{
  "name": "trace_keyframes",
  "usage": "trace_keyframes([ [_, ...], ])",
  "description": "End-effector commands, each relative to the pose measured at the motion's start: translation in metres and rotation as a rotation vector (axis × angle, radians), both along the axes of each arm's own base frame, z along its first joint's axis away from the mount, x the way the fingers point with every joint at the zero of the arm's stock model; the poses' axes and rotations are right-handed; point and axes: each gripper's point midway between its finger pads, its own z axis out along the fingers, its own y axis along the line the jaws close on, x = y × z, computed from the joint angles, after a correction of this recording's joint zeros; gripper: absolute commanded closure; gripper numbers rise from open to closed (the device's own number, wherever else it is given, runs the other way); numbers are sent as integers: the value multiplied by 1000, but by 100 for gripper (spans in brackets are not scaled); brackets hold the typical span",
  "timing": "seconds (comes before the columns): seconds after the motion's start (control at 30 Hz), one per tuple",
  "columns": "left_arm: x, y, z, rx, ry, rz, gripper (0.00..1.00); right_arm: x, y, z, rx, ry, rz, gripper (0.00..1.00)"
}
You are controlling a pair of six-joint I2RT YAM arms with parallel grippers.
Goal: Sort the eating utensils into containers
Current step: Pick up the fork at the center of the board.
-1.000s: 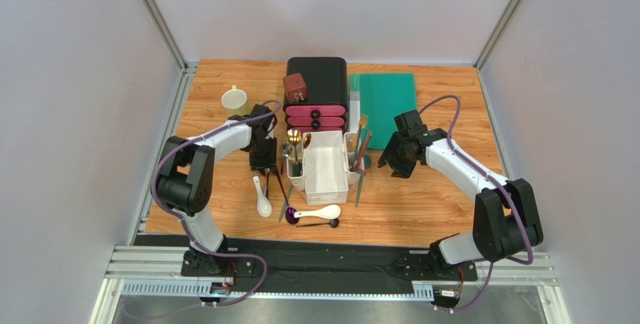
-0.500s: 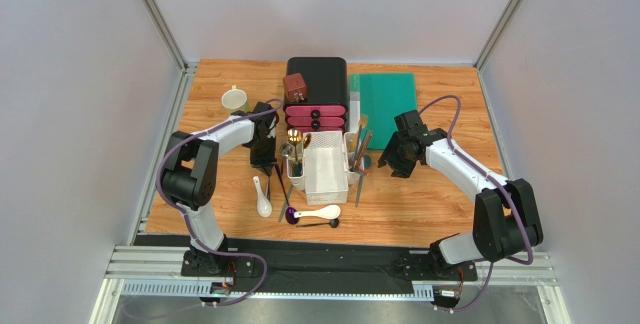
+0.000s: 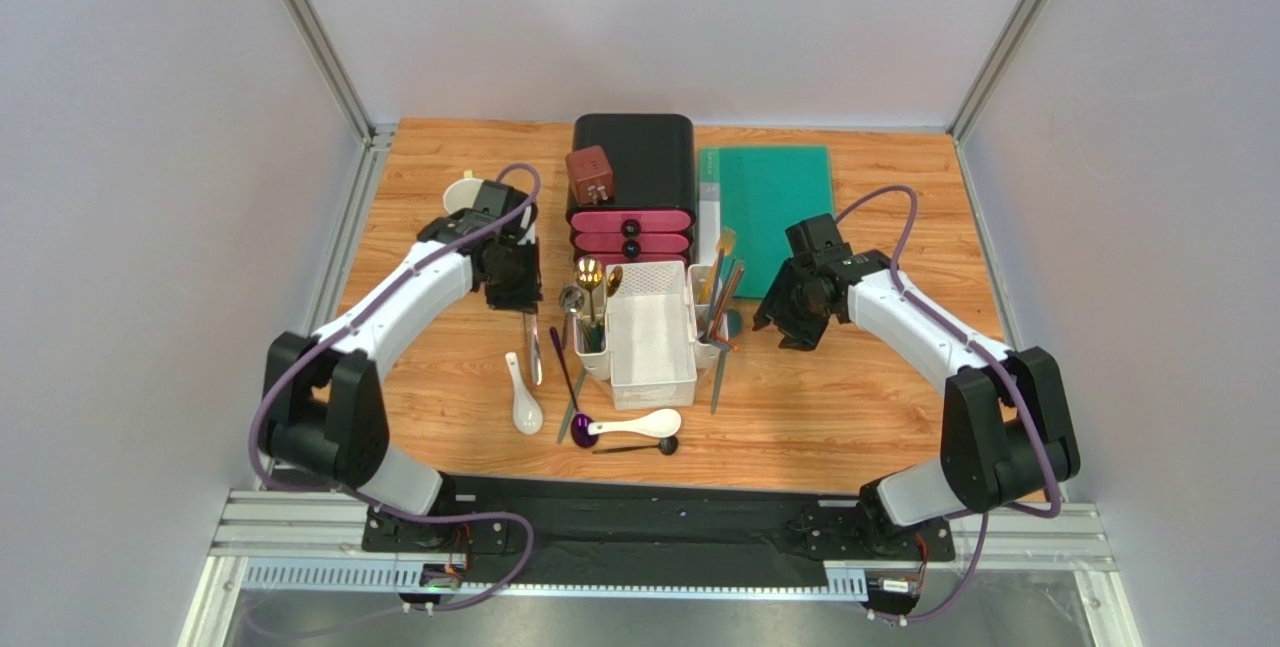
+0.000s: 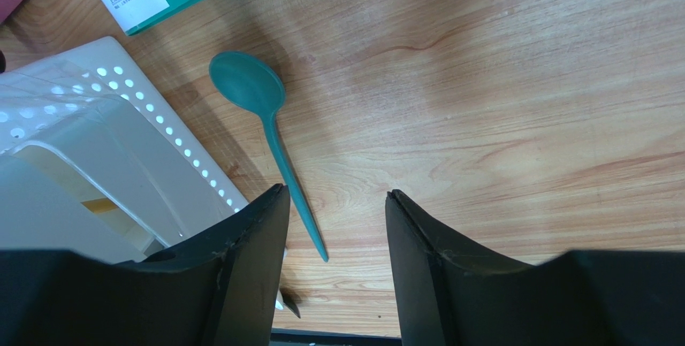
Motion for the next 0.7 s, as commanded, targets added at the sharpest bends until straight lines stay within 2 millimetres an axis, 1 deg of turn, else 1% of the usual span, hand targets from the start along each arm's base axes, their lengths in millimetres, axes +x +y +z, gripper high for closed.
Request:
trace_keyframes([
  [0.0, 16, 2, 44, -30, -180, 19, 100, 22, 8, 17, 37, -62, 1, 48],
  [0.03, 16, 1, 50, -40, -199, 25, 100, 23, 9, 19, 39, -66, 0, 49],
  [0.1, 16, 1, 52, -51, -207, 36, 100, 24, 8, 20, 35, -73, 2, 49],
  [0.3, 6, 3, 53, -56, -203, 44, 100, 21, 6, 17, 29, -60, 0, 49],
  [0.37, 3, 5, 58, -57, -217, 46, 100, 21, 7, 15, 31, -56, 1, 49],
  [0.4, 1, 6, 64, -61, -237, 48, 100, 21, 8, 15, 33, -55, 1, 49],
  [0.47, -1, 8, 69, -64, -255, 48, 100, 23, 8, 16, 35, -60, 1, 49],
  [0.5, -2, 8, 76, -71, -274, 48, 100, 24, 9, 16, 35, -60, 4, 49],
  [0.67, -7, 10, 94, -84, -299, 55, 100, 27, 11, 17, 38, -59, 8, 49],
])
